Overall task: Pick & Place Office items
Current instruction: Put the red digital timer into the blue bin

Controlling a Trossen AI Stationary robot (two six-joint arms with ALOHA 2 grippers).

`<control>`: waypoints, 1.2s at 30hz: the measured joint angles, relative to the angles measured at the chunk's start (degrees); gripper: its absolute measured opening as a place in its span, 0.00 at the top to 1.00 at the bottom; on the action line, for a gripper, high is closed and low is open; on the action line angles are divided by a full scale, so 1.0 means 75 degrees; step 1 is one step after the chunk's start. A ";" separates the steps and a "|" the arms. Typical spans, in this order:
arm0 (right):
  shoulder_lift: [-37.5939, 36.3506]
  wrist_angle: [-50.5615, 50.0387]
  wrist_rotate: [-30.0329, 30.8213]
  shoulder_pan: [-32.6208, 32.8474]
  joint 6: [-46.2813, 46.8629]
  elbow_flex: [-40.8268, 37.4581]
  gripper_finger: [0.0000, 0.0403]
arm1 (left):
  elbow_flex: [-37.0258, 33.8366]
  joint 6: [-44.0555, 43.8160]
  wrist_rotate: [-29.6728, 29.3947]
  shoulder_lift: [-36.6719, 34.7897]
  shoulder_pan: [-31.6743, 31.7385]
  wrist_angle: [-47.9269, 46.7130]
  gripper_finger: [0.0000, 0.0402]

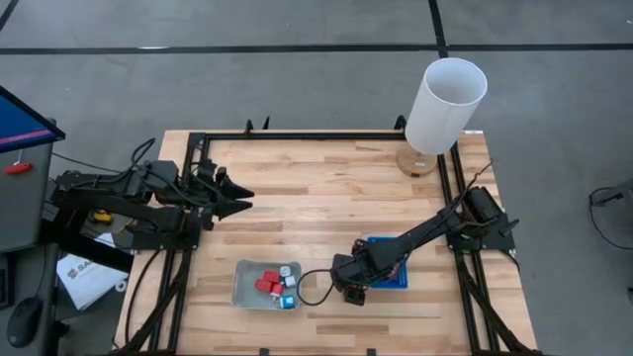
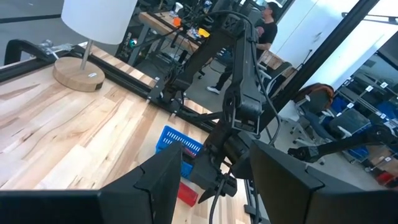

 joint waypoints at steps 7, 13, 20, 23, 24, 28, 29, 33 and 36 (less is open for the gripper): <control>-0.0003 0.0023 0.0021 0.0032 0.0005 -0.0003 0.01 | 0.0001 0.0001 -0.0019 0.0000 0.0000 0.0009 0.54; -0.0003 0.0240 0.0100 0.0030 0.0150 -0.0031 0.01 | -0.0001 0.0001 -0.0045 0.0000 0.0001 0.0020 0.54; -0.0003 0.0185 0.0248 0.0042 0.0150 -0.0044 0.01 | 0.0002 0.0001 -0.0102 0.0000 0.0000 0.0063 0.54; -0.0003 0.0175 0.0229 0.0099 0.0150 -0.0044 0.01 | 0.0002 0.0001 -0.0115 0.0000 -0.0001 0.0060 0.54; -0.0003 0.0175 0.0223 0.0132 0.0150 -0.0044 0.01 | 0.0002 0.0001 -0.0127 0.0000 -0.0001 0.0060 0.54; 0.0021 0.0241 0.0235 0.0240 0.0148 -0.0045 0.01 | 0.0001 0.0001 -0.0134 0.0000 -0.0001 0.0061 0.54; 0.0088 0.0306 0.0208 0.0248 0.0150 -0.0038 0.01 | 0.0002 0.0001 -0.0136 0.0000 -0.0001 0.0064 0.54; 0.0394 0.0319 0.0063 0.0248 0.0148 0.0014 0.01 | -0.0001 -0.0001 -0.0182 0.0000 -0.0001 0.0066 0.54; 0.0438 0.0216 0.0016 0.0239 0.0168 0.0119 0.01 | 0.0002 -0.0012 -0.0182 0.0000 -0.0001 0.0106 0.54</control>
